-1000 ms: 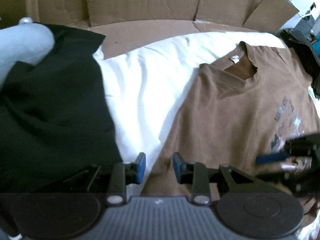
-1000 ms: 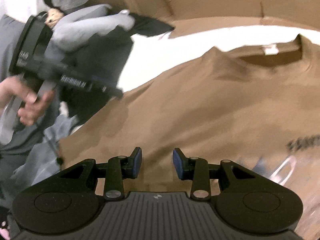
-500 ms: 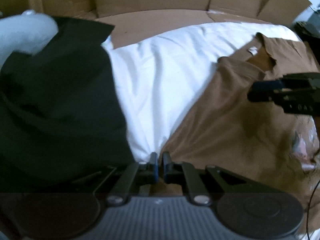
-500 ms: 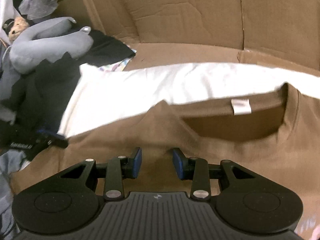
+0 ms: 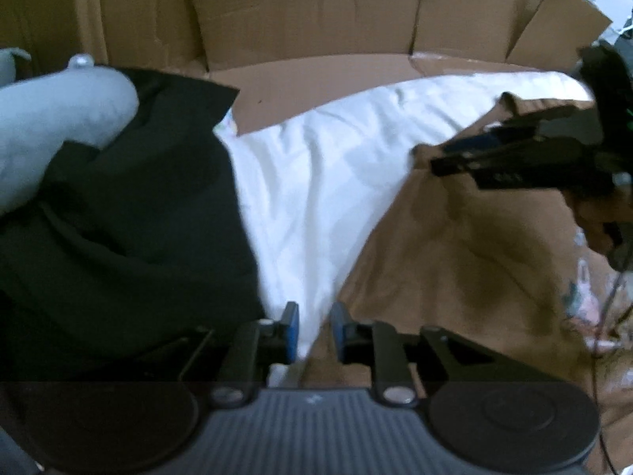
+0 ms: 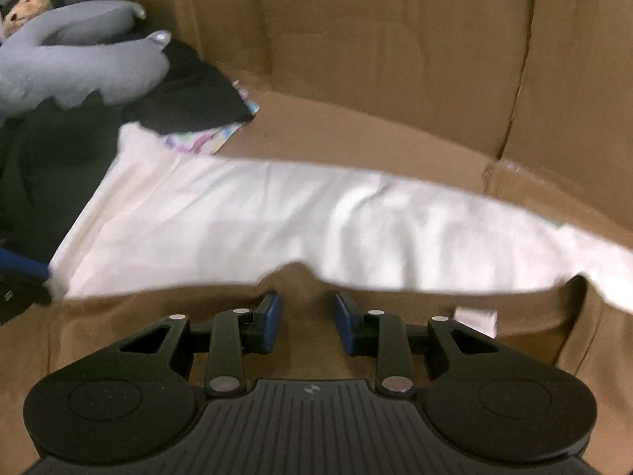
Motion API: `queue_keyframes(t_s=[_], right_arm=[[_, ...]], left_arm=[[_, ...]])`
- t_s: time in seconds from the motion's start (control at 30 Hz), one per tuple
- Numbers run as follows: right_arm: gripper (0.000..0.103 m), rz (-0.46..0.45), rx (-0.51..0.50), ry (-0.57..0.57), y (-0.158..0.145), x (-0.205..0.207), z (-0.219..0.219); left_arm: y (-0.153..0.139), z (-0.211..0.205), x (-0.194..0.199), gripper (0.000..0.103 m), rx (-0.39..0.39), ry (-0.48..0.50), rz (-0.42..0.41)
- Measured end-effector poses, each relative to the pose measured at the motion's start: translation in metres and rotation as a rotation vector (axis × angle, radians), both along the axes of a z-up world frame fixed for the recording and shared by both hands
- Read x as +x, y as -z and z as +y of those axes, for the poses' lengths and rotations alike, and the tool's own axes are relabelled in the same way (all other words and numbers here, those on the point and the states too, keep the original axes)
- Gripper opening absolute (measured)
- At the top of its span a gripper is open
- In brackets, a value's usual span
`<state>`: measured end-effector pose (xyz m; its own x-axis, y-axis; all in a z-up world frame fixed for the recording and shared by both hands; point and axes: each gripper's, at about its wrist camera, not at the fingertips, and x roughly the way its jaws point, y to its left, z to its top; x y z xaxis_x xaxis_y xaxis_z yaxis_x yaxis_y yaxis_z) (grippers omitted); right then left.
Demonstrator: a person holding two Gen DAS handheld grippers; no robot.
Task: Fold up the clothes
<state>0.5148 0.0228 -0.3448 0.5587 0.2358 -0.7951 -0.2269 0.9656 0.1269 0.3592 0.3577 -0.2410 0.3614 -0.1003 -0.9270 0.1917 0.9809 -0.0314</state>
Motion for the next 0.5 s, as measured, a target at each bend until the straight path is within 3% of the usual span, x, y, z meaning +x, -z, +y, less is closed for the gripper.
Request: queue_keyframes(t_s=[0.13, 0.33, 0.5], right_arm=[[0.036, -0.012, 0.039, 0.035, -0.013, 0.004, -0.011], [0.036, -0.019, 0.031, 0.007, -0.041, -0.019, -0.04], [0.037, 0.003, 0.005, 0.012, -0.063, -0.066, -0.085]], left_arm=[[-0.004, -0.014, 0.0, 0.019, -0.033, 0.052, -0.017], [0.022, -0.034, 0.011, 0.022, -0.034, 0.132, 0.024], [0.041, -0.024, 0.022, 0.015, 0.007, 0.073, 0.061]])
